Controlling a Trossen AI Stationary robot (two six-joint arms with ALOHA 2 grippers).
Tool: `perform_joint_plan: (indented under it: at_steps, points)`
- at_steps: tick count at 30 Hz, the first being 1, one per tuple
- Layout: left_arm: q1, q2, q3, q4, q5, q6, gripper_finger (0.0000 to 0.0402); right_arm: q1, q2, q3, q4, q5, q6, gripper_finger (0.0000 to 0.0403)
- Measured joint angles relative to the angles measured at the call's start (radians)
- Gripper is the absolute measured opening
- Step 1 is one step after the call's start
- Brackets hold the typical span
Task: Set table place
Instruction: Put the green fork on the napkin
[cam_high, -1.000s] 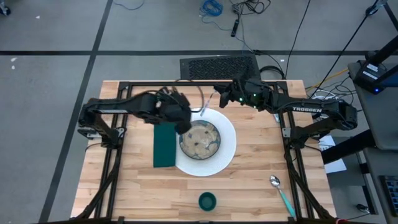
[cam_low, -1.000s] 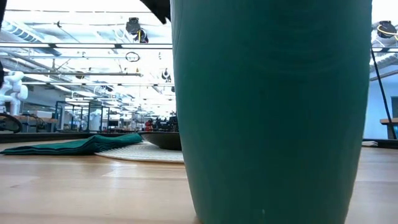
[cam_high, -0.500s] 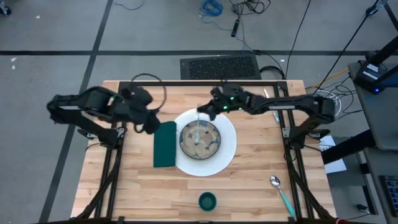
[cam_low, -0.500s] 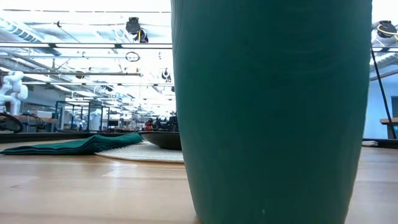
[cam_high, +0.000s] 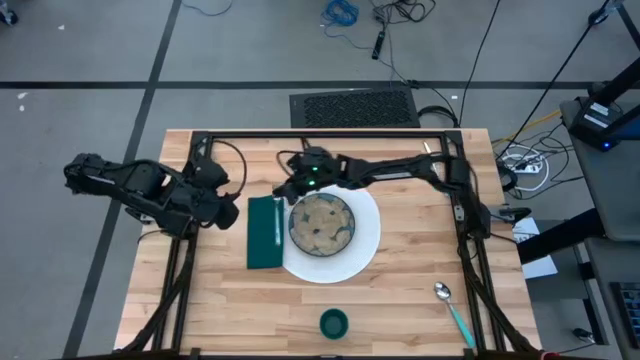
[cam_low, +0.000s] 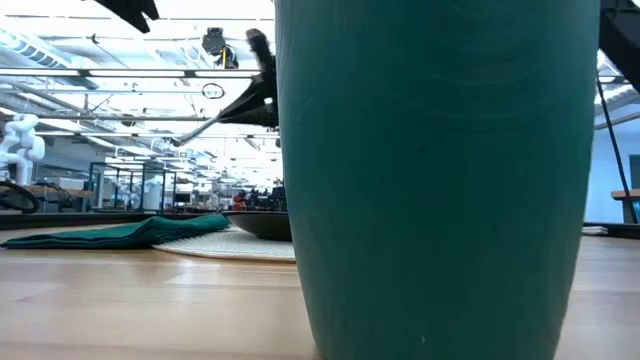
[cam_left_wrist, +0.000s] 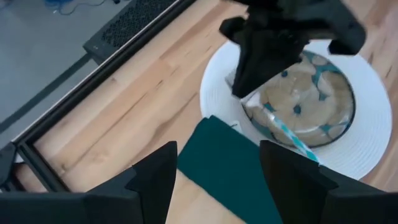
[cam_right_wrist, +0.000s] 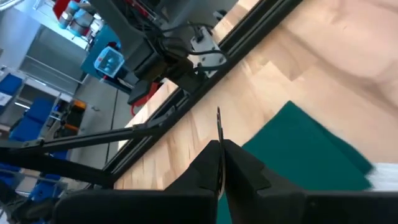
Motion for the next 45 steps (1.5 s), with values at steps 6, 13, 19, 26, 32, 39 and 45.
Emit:
perform_joint_plan:
  at_steps: [6, 13, 19, 26, 32, 39, 45]
  points:
    - [0.001, -0.009, -0.003, -0.001, -0.011, 0.054, 0.0212, 0.021, 0.120, 0.119, -0.012, 0.009, 0.069, 0.0000]
    - [0.001, -0.009, -0.003, -0.007, -0.067, 0.059, 0.0212, 0.063, 0.187, 0.155, -0.083, 0.103, 0.096, 0.0000]
    - [0.001, -0.009, -0.003, -0.008, -0.106, 0.058, 0.0212, 0.084, 0.189, 0.156, -0.101, 0.192, 0.105, 0.0000]
    - [0.001, -0.006, -0.003, -0.008, -0.121, 0.058, 0.0212, 0.072, 0.195, 0.156, -0.100, 0.196, 0.085, 0.0000]
    - [0.001, -0.004, -0.003, -0.007, -0.142, 0.052, 0.0212, 0.086, 0.196, 0.156, -0.088, 0.189, 0.069, 0.0000]
    - [0.001, 0.000, -0.003, 0.004, -0.142, 0.049, 0.0212, 0.102, 0.196, 0.156, -0.089, 0.215, 0.049, 0.0000]
    - [0.001, 0.001, -0.003, 0.037, -0.142, 0.050, 0.0212, 0.101, 0.196, 0.156, -0.078, 0.221, 0.001, 0.0000]
